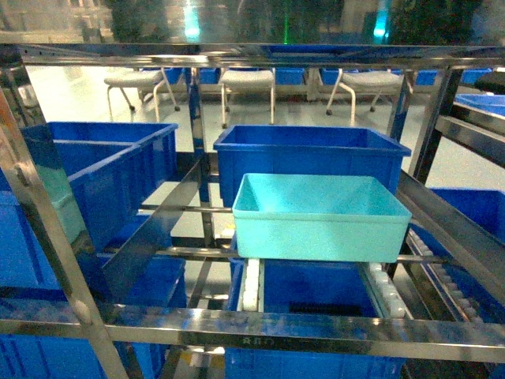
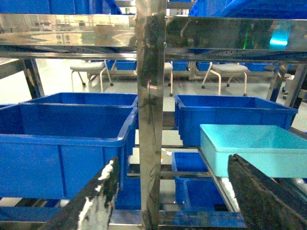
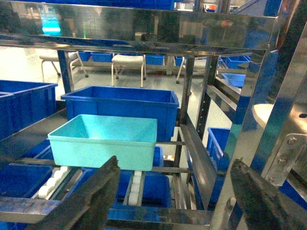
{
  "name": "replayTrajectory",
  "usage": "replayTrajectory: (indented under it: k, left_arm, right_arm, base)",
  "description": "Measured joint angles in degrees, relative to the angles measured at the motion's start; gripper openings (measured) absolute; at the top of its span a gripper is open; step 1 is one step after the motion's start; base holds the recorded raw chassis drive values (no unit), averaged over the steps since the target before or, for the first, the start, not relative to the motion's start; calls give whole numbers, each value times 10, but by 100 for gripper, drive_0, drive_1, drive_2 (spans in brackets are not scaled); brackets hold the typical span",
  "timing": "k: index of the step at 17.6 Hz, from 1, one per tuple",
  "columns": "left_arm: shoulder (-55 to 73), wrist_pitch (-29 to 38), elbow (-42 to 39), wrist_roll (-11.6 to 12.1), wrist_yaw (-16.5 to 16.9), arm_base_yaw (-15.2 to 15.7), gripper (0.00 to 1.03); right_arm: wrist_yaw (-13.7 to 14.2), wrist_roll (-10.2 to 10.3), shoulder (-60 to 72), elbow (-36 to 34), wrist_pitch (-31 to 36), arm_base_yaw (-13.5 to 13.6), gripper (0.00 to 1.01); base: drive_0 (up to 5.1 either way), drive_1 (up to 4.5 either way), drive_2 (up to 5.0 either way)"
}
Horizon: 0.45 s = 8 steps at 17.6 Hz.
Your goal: Organize blue bins on left shelf correctly
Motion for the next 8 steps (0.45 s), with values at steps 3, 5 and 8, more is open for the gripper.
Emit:
replayTrajectory:
  k: [3,5,8]
  left_arm:
    - [0,0,0,0,0,0,88]
    - [0,0,0,1,0,0,100]
    - [0,0,0,1,0,0,98]
  right_arm:
    - [0,0,0,0,0,0,92]
    - [0,0,0,0,0,0,99]
    - [0,0,0,0,0,0,98]
  base:
    - [0,0,0]
    - [0,0,0]
    - [0,0,0]
